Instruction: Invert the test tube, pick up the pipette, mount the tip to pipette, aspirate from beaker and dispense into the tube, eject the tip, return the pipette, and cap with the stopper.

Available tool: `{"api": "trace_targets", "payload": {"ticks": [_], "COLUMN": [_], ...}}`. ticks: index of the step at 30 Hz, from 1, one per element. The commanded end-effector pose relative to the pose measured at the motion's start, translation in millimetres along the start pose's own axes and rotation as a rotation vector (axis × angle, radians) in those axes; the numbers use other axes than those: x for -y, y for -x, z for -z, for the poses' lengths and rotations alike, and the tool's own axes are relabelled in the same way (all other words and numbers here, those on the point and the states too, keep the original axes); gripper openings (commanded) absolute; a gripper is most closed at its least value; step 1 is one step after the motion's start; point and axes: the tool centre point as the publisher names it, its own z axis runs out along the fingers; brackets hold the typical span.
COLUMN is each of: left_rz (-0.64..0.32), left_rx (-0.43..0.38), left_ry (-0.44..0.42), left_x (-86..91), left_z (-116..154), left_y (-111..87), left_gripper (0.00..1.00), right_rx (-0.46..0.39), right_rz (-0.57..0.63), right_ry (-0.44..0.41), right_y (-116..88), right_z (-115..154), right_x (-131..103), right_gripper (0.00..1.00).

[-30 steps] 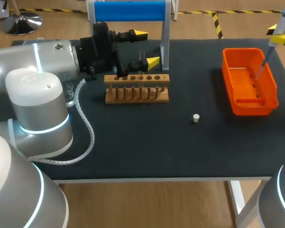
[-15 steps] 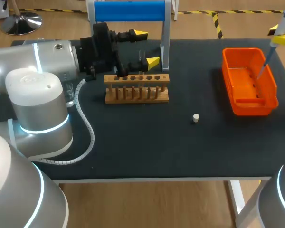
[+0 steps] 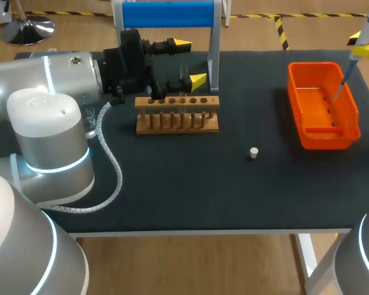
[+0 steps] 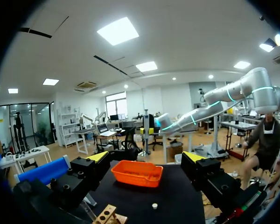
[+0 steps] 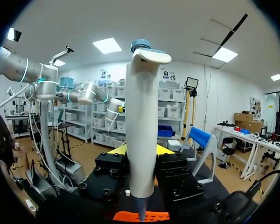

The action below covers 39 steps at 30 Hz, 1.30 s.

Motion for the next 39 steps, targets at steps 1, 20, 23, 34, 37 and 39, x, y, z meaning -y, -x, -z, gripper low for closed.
{"api": "trace_targets", "payload": {"ticks": [1, 20, 23, 34, 37, 39], "left_rz": [-0.001, 0.015, 0.043, 0.034, 0.026, 0.02], "left_rx": [-0.001, 0.003, -0.003, 0.007, 0.007, 0.004], "left_ry": [-0.003, 0.023, 0.03, 0.143, 0.147, 0.146], "left_x": [-1.0, 12.5, 15.4, 44.7, 51.2, 54.6], "left_z": [1, -42, -66, -157, -178, -189], "left_y": [-0.2, 13.6, 15.8, 17.3, 21.1, 23.2], "left_gripper": [1.0, 1.0, 1.0, 1.0, 1.0, 1.0], "right_rx": [-0.001, -0.001, -0.001, -0.001, -0.001, -0.001], "right_rz": [0.0, 0.0, 0.0, 0.0, 0.0, 0.0], "right_ry": [-0.002, -0.002, -0.002, -0.002, -0.002, -0.002], "right_y": [0, 0, 0, 0, 0, 0], "right_z": [1, 1, 1, 1, 1, 1], "right_x": [0, 0, 0, 0, 0, 0], "right_gripper": [0.0, 0.0, 0.0, 0.0, 0.0, 0.0]}}
